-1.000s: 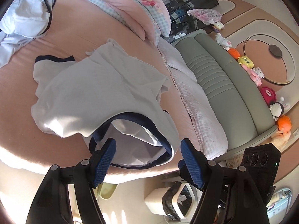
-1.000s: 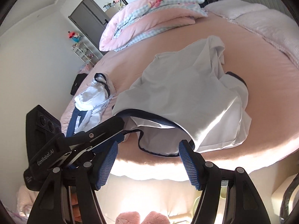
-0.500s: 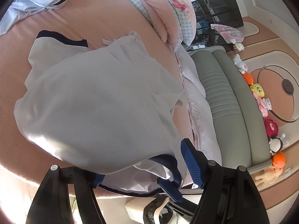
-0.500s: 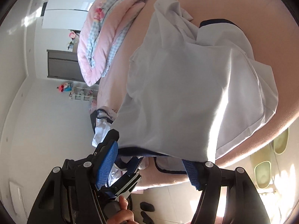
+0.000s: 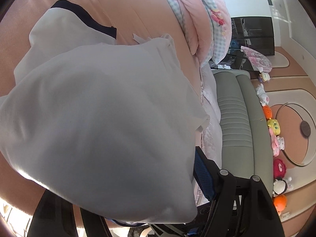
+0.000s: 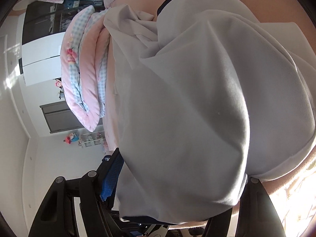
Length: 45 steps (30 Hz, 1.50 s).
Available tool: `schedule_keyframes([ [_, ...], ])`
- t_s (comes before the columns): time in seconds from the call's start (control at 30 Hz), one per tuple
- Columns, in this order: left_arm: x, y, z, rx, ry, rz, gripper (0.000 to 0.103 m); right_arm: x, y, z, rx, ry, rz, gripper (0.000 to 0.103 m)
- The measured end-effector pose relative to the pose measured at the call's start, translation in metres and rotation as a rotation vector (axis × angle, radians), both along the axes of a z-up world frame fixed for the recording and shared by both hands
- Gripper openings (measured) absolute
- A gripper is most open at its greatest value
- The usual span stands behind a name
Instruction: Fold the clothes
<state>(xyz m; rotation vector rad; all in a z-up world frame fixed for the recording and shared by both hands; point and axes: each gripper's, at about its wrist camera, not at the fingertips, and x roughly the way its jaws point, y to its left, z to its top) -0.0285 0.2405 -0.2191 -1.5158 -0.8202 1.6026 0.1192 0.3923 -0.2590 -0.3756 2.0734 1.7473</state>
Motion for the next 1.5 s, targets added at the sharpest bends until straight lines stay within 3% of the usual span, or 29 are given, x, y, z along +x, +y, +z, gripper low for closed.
schedule_keyframes([
  [0.13, -0.001, -0.003, -0.002, 0.066, 0.007, 0.015, 0.069, -0.001, 0.005, 0.001, 0.053, 0.041, -0.012, 0.065],
  [0.17, -0.001, -0.004, -0.002, 0.082, 0.012, 0.011, 0.065, 0.000, 0.007, 0.003, 0.085, 0.050, -0.007, 0.052],
  [0.23, -0.002, -0.005, -0.004, 0.119, 0.006, 0.001, 0.047, 0.001, 0.010, 0.007, 0.151, 0.066, 0.005, 0.036],
  [0.3, -0.005, -0.009, -0.005, 0.185, -0.012, 0.002, 0.031, 0.006, 0.013, 0.018, 0.246, 0.115, 0.004, 0.026],
  [0.33, -0.006, -0.011, -0.005, 0.213, -0.011, 0.005, 0.028, 0.010, 0.015, 0.024, 0.293, 0.144, -0.006, 0.020],
  [0.4, -0.009, -0.015, 0.000, 0.267, 0.004, 0.008, 0.021, 0.016, 0.020, 0.036, 0.355, 0.201, -0.035, 0.017],
  [0.53, -0.008, -0.016, 0.028, 0.356, 0.115, -0.013, 0.014, 0.024, 0.023, 0.055, 0.433, 0.185, -0.060, 0.017],
  [0.6, -0.005, -0.015, 0.042, 0.328, 0.200, -0.023, 0.014, 0.027, 0.022, 0.058, 0.440, 0.147, -0.067, 0.017],
  [0.67, -0.005, -0.015, 0.043, 0.267, 0.216, -0.007, 0.014, 0.029, 0.021, 0.057, 0.428, 0.099, -0.065, 0.017],
  [0.77, -0.007, -0.021, 0.022, 0.165, 0.130, 0.040, 0.014, 0.035, 0.017, 0.047, 0.428, -0.062, -0.001, 0.017],
  [0.93, -0.005, -0.036, -0.009, 0.076, 0.018, 0.031, 0.014, 0.042, 0.005, 0.032, 0.412, -0.139, 0.069, 0.017],
  [1.0, -0.005, -0.036, -0.007, 0.069, 0.010, 0.001, 0.016, 0.043, 0.002, 0.030, 0.415, -0.150, 0.107, 0.018],
  [1.07, -0.004, -0.037, -0.005, 0.062, 0.003, -0.028, 0.022, 0.042, 0.000, 0.030, 0.400, -0.139, 0.147, 0.026],
  [1.13, -0.003, -0.036, -0.001, 0.057, -0.001, -0.064, 0.036, 0.042, -0.003, 0.030, 0.375, -0.116, 0.183, 0.041],
  [1.2, 0.002, -0.034, 0.006, 0.052, 0.010, -0.109, 0.069, 0.042, -0.009, 0.034, 0.376, -0.093, 0.213, 0.051],
  [1.27, 0.008, -0.034, 0.014, 0.039, 0.040, -0.143, 0.081, 0.043, -0.016, 0.040, 0.396, -0.087, 0.232, 0.056],
  [1.5, 0.013, -0.053, 0.032, -0.026, 0.133, -0.169, 0.083, 0.054, -0.039, 0.068, 0.496, -0.152, 0.309, 0.062],
])
